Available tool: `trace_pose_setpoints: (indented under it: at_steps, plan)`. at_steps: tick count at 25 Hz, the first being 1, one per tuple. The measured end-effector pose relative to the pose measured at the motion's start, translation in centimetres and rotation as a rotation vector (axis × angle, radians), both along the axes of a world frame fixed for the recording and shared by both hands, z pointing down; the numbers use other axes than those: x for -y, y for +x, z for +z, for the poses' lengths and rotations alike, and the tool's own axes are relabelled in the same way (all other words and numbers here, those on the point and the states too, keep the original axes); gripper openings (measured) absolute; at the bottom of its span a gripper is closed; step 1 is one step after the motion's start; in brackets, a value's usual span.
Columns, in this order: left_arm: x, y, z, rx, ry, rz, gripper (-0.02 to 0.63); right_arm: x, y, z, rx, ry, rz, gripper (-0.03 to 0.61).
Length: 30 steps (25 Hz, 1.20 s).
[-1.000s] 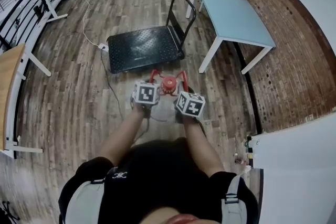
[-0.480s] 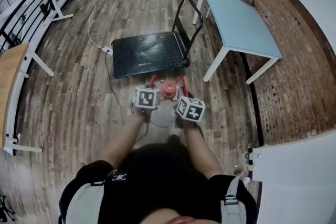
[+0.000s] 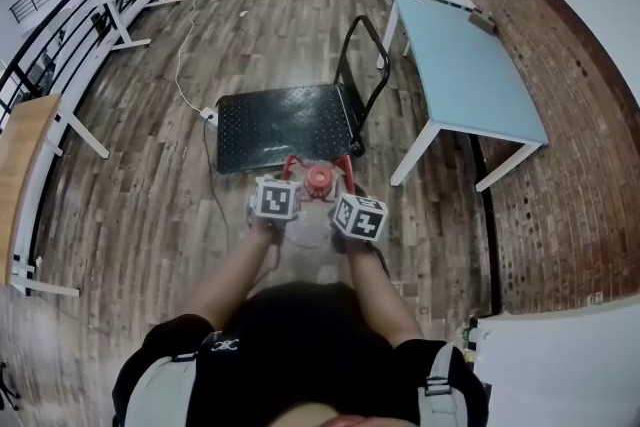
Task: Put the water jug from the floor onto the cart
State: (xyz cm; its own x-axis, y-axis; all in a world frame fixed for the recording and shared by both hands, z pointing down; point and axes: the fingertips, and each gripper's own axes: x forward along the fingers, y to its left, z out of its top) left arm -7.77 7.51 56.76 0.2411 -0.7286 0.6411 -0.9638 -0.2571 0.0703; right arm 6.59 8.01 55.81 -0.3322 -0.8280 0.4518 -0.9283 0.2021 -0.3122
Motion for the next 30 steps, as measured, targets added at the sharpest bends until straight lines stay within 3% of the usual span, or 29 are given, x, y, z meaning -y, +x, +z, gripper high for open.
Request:
trace_pose_setpoints:
  at_steps: [16, 30]
  plan:
    - [8.3, 5.1, -0.4, 0.018, 0.010, -0.112, 0.008, 9.6, 4.9, -0.5, 0.016, 0.011, -0.139, 0.025]
    - [13.5, 6.1, 1.4, 0.007, -0.004, -0.135, 0.008, 15.2, 5.8, 1.7, 0.003, -0.020, -0.187, 0.028]
